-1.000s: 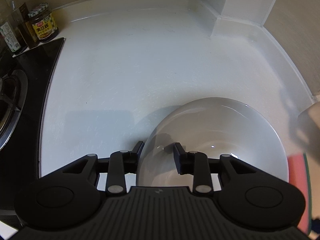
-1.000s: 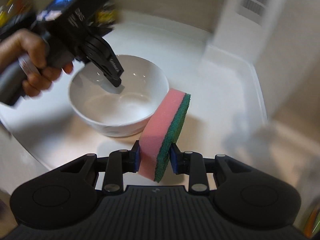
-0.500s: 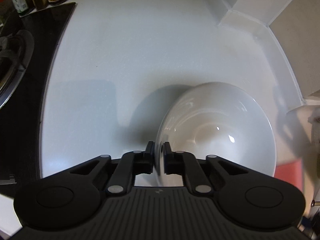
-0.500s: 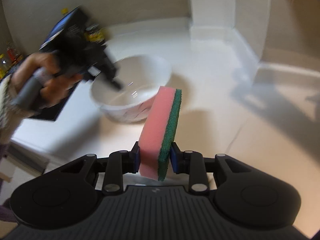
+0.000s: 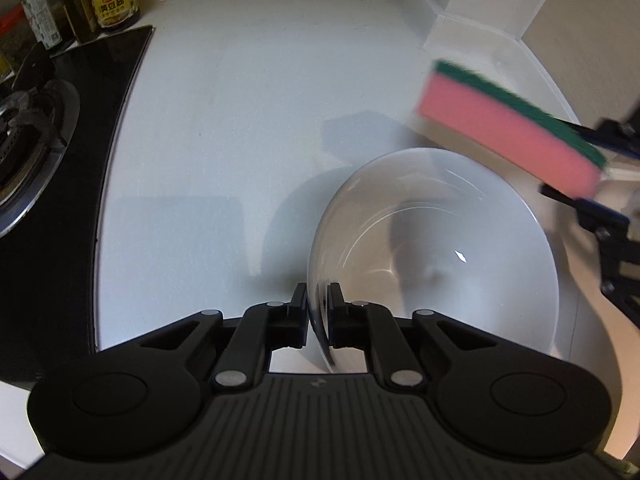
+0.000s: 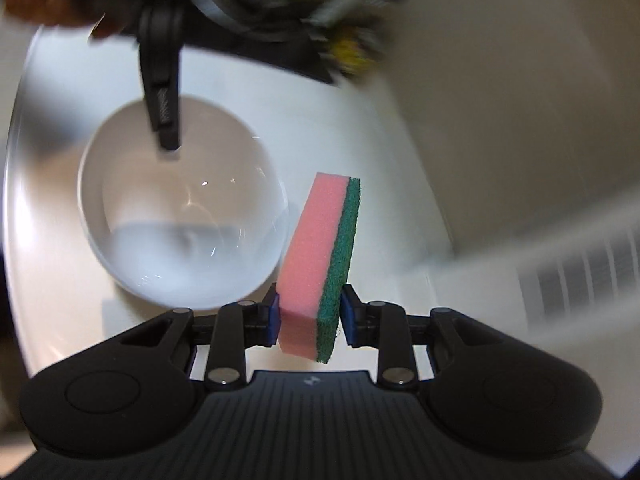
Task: Clean bowl
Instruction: 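Tilt the bowl with the left gripper while the right gripper wipes its rim with the sponge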
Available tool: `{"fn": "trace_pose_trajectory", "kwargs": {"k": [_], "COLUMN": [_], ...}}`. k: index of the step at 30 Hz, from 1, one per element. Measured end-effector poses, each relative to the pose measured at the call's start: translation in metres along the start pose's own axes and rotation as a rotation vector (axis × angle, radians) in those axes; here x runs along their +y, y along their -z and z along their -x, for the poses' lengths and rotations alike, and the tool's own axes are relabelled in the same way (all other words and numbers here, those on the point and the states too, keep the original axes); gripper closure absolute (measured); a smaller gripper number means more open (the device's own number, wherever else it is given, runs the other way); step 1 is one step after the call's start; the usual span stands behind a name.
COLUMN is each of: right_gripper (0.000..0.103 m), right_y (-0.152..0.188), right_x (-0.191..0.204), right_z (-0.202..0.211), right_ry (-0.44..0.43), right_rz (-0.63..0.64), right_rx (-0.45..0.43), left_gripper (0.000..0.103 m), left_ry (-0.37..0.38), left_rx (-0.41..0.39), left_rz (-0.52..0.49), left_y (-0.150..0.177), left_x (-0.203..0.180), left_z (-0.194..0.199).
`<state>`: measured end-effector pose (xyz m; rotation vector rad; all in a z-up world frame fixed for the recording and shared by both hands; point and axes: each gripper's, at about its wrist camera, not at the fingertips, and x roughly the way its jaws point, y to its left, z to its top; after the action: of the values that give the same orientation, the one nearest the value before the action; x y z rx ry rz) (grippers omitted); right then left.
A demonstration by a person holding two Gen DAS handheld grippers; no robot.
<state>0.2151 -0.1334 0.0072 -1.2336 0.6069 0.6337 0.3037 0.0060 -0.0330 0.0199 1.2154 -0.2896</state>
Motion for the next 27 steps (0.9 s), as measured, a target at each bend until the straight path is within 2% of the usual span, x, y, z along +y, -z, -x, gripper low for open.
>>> {"fn": "trace_pose_trajectory", "kwargs": {"k": [2, 6, 9, 17, 22, 27], "right_gripper": [0.077, 0.077, 0.077, 0.077, 0.077, 0.077], "right_y": [-0.009, -0.013, -0.008, -0.001, -0.006, -0.01], "right_x": [0.001, 0.013, 0.023, 0.071, 0.099, 0.098], "right_z": [-0.012, -0.019, -0.004, 0.047, 0.084, 0.113], "right_ry": [-0.025, -0.027, -0.028, 0.05, 0.023, -0.047], "right_rz": [0.114, 0.239, 0.174, -0.007, -0.085, -0.153], "right_rx": [-0.007, 0.021, 0.063, 0.167, 0.166, 0.122], "left_gripper": [0.096, 0.095, 0.094, 0.086, 0.083, 0.084], "left_ry": [0.009, 0.024, 0.027, 0.018, 0.001, 0.007], "left_rx": [-0.001, -0.01, -0.015, -0.025, -0.031, -0.028], "left_rz": [0.003, 0.025, 0.036, 0.051, 0.056, 0.057], "left_y": [-0.002, -0.007, -0.006, -0.01, -0.009, -0.01], "left_x": [0.003, 0.006, 0.005, 0.005, 0.002, 0.004], "left_z": [0.0, -0.003, -0.004, -0.005, -0.005, -0.005]}}
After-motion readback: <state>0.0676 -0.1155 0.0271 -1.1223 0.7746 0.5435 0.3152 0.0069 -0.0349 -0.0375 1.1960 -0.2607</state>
